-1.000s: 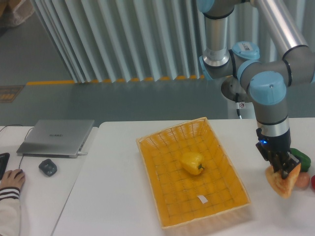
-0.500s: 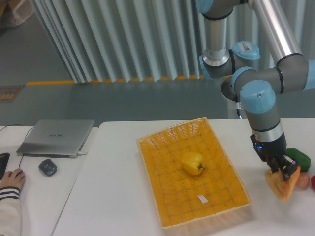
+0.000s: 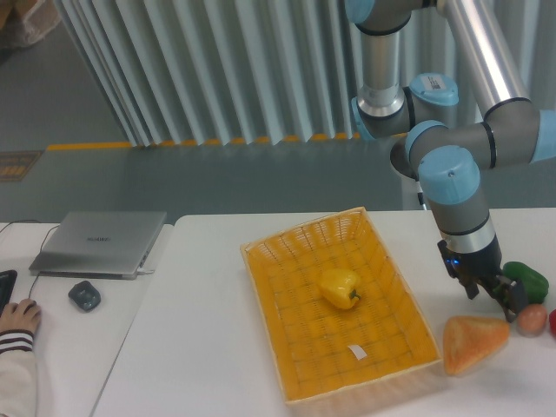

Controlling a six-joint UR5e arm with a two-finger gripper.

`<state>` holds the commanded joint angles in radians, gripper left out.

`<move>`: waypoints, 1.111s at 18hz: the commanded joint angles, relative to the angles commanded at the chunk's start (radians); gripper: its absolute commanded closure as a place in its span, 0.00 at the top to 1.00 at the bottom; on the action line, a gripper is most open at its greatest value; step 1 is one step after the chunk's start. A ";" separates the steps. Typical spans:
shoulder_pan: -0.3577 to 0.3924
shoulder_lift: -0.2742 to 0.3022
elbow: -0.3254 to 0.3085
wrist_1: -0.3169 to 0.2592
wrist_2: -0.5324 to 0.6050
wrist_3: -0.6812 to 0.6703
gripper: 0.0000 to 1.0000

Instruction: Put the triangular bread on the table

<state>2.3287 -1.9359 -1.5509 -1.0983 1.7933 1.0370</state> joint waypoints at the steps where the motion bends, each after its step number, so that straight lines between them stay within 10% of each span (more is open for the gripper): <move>1: -0.005 0.000 0.002 0.005 -0.009 -0.002 1.00; 14: -0.003 0.026 0.021 -0.023 -0.095 0.017 1.00; 20: -0.003 0.097 0.045 -0.221 -0.123 0.221 1.00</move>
<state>2.3255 -1.8393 -1.5064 -1.3189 1.6705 1.2585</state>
